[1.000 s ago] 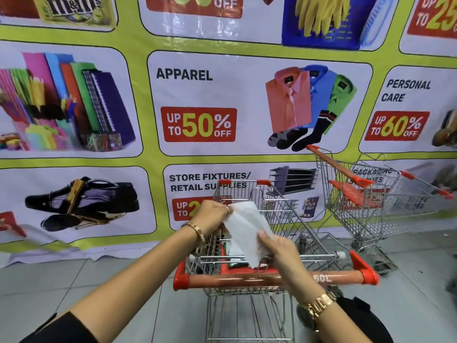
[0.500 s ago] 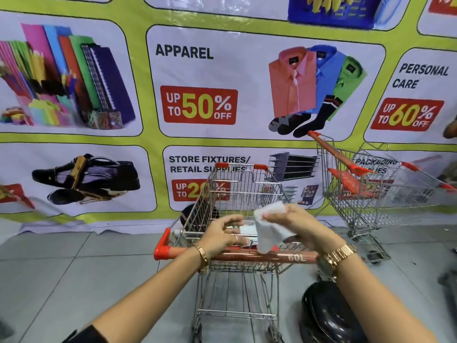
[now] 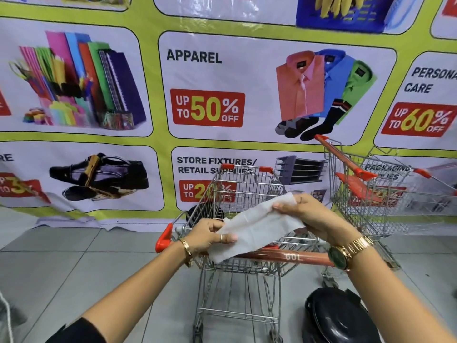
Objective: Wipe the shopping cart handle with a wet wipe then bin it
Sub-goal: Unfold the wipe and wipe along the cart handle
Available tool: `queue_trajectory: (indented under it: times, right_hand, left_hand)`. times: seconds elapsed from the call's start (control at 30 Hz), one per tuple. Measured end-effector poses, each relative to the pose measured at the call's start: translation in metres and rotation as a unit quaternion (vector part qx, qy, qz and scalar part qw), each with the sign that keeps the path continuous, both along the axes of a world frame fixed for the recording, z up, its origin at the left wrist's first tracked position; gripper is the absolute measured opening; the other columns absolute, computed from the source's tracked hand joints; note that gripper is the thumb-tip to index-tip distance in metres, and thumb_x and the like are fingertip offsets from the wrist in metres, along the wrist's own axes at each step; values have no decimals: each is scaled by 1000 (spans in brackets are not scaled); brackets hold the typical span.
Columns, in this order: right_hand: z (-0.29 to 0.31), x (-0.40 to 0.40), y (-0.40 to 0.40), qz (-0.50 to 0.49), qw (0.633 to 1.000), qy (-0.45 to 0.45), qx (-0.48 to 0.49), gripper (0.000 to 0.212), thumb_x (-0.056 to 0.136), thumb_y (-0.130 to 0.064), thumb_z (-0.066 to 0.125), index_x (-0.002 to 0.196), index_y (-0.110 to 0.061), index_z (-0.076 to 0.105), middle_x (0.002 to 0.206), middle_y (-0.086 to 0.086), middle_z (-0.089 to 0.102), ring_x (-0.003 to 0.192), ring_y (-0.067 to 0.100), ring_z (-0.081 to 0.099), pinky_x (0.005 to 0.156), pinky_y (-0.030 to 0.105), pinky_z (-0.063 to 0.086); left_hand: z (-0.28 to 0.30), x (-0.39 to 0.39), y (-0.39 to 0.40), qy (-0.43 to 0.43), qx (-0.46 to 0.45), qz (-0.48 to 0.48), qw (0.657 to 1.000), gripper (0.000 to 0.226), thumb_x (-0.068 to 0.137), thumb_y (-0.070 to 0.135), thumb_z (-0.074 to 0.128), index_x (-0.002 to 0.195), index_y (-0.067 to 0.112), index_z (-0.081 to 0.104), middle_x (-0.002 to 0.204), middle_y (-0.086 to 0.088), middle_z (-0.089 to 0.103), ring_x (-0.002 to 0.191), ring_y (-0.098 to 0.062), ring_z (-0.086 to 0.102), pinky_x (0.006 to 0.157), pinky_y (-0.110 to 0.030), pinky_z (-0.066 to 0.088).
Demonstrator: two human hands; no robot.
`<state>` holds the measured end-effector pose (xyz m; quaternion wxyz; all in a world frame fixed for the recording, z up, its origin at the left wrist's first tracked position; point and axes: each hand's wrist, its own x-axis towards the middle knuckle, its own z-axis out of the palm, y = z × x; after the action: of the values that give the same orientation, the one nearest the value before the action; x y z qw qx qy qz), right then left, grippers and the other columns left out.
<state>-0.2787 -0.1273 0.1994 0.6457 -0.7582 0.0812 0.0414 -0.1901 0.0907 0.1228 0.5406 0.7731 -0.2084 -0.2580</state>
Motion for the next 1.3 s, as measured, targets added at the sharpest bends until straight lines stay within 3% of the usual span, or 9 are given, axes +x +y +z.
queue_trajectory:
  times: [0.17, 0.33, 0.47, 0.57, 0.63, 0.73, 1.0, 1.13, 1.3]
  right_hand:
    - [-27, -8, -2, -92, 994, 25, 46, 15, 85, -7, 59, 71, -8, 63, 44, -2, 65, 32, 5, 55, 28, 11, 36]
    - [-59, -15, -5, -154, 987, 43, 8, 27, 64, -21, 78, 62, -5, 56, 51, 8, 60, 39, 19, 51, 37, 18, 37]
    - [-85, -12, 0, -209, 971, 34, -111, 20, 75, -17, 72, 76, 1, 62, 59, 3, 66, 48, 13, 61, 50, 25, 52]
    - [-97, -10, 7, -248, 915, 47, -314, 28, 76, -32, 70, 91, -10, 62, 86, 7, 69, 74, 23, 66, 69, 40, 57]
    - [-103, -12, 13, -268, 835, 33, -480, 36, 76, -37, 69, 101, -13, 61, 102, 8, 66, 93, 26, 59, 79, 41, 52]
    - [-102, -14, 26, -299, 763, -8, -573, 42, 75, -34, 68, 110, -14, 56, 127, 10, 53, 115, 32, 46, 91, 47, 42]
    - [-124, 10, 84, -185, 858, -74, -474, 29, 91, -32, 48, 112, -14, 58, 131, 6, 53, 119, 22, 48, 103, 35, 38]
    - [-141, 36, 120, -171, 847, -16, -503, 41, 94, -44, 31, 102, -19, 63, 108, 2, 67, 106, 22, 55, 105, 43, 27]
    - [-143, 62, 169, -149, 817, -7, -556, 57, 82, -53, 24, 71, -23, 71, 65, 3, 73, 78, 26, 65, 85, 42, 26]
  left_hand:
    - [-4, 3, 13, 20, -29, 103, 994, 12, 78, 18, 72, 73, 8, 66, 71, -4, 61, 66, -15, 54, 56, -19, 45]
    - [-16, 10, 18, 29, -27, 168, 985, 24, 85, 10, 64, 62, 17, 64, 75, -9, 64, 54, -14, 57, 56, -28, 49]
    - [-28, 10, 9, -104, 71, 226, 966, 17, 79, 8, 69, 64, 17, 68, 68, -2, 65, 62, -17, 58, 66, -30, 52]
    - [-31, 5, 2, -203, 162, 263, 929, 9, 76, 12, 67, 77, 18, 73, 80, -4, 74, 77, -20, 65, 79, -32, 55]
    - [-30, 1, 0, -231, 203, 258, 916, 14, 77, 10, 62, 81, 20, 71, 87, -3, 74, 84, -22, 65, 77, -31, 54]
    - [-30, -1, -3, -246, 238, 246, 907, 23, 77, 7, 64, 97, 18, 67, 100, -2, 70, 93, -22, 63, 74, -29, 50]
    - [-24, 20, 20, -289, 237, 290, 881, 29, 86, 19, 58, 115, 14, 59, 122, -8, 57, 112, -24, 52, 87, -33, 44]
    - [-32, 58, 39, -327, 339, 258, 843, 32, 92, 22, 45, 122, 15, 54, 132, -5, 52, 123, -23, 45, 103, -41, 33]
    - [-59, 84, 51, -235, 396, 200, 865, 48, 95, 37, 34, 138, 17, 38, 154, -5, 29, 143, -21, 22, 114, -51, 16]
